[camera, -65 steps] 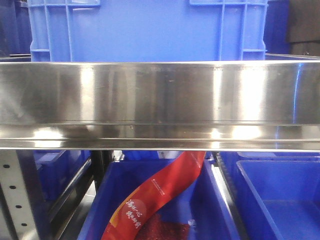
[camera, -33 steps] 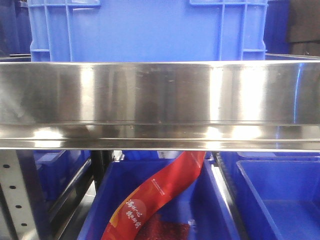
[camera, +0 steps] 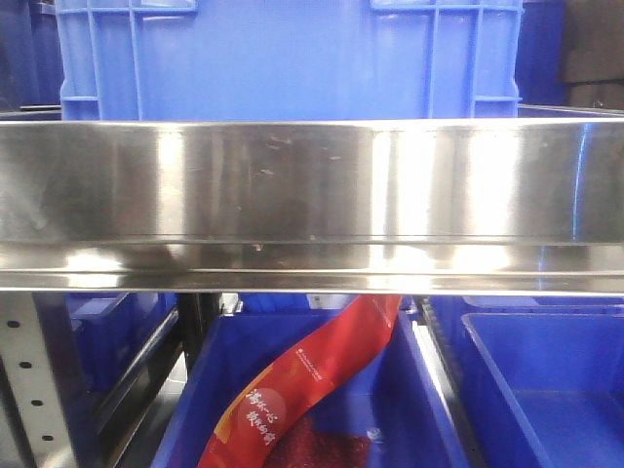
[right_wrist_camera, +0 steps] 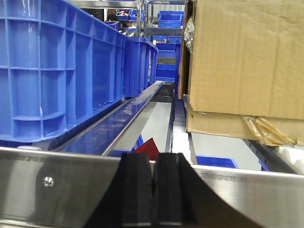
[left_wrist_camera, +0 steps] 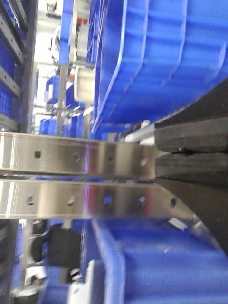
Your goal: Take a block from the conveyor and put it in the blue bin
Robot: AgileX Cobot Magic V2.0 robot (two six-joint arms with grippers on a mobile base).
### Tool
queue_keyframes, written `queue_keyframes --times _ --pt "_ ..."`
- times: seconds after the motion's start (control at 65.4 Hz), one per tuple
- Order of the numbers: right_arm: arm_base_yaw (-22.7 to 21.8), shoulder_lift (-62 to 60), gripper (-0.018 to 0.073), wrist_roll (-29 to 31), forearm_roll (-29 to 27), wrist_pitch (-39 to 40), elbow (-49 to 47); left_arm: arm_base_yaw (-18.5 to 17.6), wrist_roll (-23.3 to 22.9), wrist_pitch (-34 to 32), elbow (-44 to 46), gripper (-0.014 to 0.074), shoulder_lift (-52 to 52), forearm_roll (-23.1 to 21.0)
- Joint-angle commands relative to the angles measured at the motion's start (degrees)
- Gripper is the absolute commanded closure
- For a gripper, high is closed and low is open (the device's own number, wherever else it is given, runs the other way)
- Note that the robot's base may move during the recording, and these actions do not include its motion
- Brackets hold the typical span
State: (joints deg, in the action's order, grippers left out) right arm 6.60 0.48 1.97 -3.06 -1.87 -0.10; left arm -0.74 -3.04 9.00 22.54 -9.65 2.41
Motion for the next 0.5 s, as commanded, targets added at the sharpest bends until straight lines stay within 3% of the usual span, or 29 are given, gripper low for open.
queue_keyframes --times 0.0,0.245,0.413,0.489 --pt "-0.2 -0.5 0.072 0.4 -0.2 1.5 0.1 -0.1 0.0 -4.9 -4.6 0.0707 2.5 1.4" --pt "-0.2 -0.5 0.072 0.4 -0.2 1.5 0.1 -2.0 0.0 -7.2 -19.5 0.0707 9.6 -2.9" --pt "-0.2 -0.5 0.072 0.4 -0.2 1.5 0.1 -2.0 0.0 -12.4 -22.5 0.0707 9.6 -4.2" --pt "-0.2 -0.5 0.072 0.4 -0.2 1.5 0.1 -2.0 0.0 -10.8 -22.5 0.0707 9.6 -4.2"
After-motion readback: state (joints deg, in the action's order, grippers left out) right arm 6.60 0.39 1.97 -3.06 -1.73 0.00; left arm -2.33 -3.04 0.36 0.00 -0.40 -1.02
